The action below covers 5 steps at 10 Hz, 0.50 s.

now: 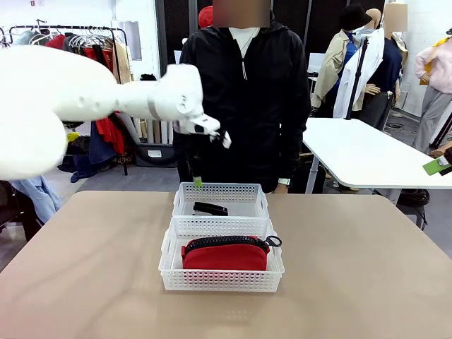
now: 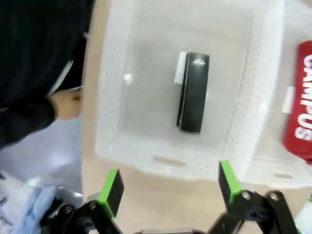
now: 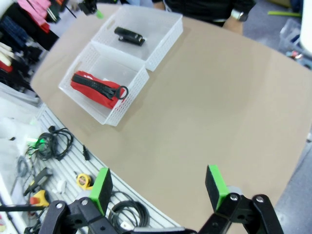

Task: Distribute items into two baskets.
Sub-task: Place the picked Stapler into the Organizing basket as instructed by the person.

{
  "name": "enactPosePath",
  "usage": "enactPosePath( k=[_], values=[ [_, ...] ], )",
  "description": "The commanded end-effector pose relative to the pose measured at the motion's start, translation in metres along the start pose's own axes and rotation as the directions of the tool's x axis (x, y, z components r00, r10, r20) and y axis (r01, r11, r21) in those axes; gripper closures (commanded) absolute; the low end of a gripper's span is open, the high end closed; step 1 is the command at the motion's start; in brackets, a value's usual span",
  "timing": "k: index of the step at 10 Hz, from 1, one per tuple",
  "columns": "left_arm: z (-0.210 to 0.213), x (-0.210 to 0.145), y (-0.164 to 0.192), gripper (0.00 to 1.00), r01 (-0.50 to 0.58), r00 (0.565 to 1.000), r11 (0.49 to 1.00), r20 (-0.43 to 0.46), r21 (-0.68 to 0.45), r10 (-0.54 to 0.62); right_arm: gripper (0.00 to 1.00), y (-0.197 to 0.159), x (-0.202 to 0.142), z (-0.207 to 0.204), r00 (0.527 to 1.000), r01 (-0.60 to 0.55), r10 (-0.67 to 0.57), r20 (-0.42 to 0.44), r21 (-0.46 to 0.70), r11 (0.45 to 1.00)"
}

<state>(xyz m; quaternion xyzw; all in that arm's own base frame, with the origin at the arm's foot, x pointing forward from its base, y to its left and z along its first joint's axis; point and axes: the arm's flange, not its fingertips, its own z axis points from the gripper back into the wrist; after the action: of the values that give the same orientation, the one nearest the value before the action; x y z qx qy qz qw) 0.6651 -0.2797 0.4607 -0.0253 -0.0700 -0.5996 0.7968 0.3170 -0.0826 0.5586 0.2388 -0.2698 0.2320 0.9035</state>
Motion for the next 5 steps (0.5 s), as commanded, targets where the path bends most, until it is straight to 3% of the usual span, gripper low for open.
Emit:
enactPosePath(
  k=[1,5],
  values=[
    [0.030,-0.075,-0.053,0.00,-0.110,0.990,0.992,0.098,0.064,0.104,0.00,0.001,0.002,0.002,1.000,-0.003,0.003,0.001,-0.001,1.000],
    [0.084,-0.198,-0.092,0.00,-0.296,0.921,0.953,0.285,0.066,0.266,0.00,0.001,0.002,0.002,1.000,-0.003,0.003,0.001,-0.001,1.000]
  ],
)
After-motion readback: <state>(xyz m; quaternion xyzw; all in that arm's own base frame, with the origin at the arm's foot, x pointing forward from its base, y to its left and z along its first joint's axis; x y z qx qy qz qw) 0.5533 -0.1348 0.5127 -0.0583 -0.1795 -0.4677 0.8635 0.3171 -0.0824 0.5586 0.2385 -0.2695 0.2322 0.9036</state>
